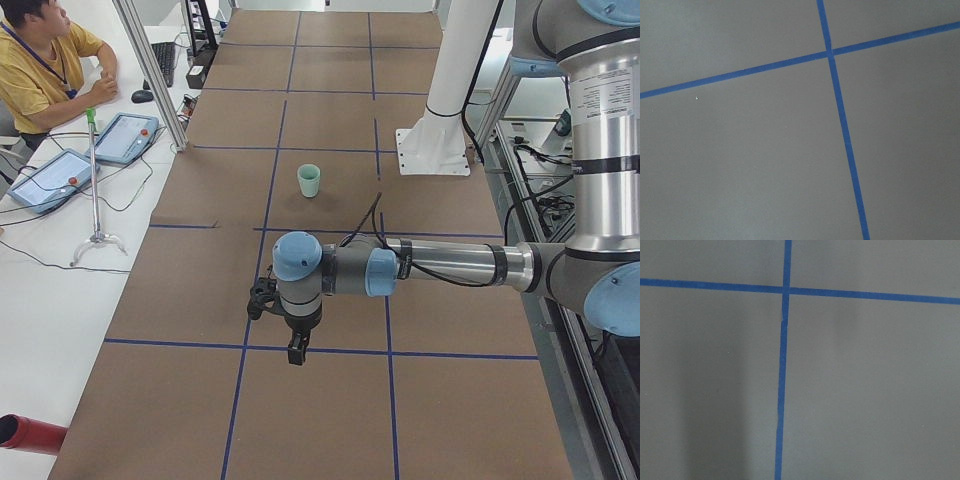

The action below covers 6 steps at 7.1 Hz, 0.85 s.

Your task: Stack cups

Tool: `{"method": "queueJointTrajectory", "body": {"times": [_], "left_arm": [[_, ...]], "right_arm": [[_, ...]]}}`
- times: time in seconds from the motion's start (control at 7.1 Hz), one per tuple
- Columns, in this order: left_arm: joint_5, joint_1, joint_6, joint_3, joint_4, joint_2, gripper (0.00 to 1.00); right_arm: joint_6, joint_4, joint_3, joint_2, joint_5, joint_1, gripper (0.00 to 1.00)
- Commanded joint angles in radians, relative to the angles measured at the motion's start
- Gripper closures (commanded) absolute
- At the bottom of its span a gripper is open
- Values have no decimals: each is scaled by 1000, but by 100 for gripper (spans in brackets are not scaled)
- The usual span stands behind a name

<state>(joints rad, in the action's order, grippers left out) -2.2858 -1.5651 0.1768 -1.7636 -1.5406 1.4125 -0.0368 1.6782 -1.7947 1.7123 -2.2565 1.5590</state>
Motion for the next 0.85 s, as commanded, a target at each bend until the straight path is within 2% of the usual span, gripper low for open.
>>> {"method": "queueJointTrajectory", "body": {"times": [0.0, 0.7], "left_arm": [[-6, -3, 6, 9, -4, 2, 0], [-6, -1, 15, 3, -7, 3, 0]], "right_arm": [[0, 0, 0, 0, 0, 1, 0], [0, 0, 0, 0, 0, 1, 0]]}}
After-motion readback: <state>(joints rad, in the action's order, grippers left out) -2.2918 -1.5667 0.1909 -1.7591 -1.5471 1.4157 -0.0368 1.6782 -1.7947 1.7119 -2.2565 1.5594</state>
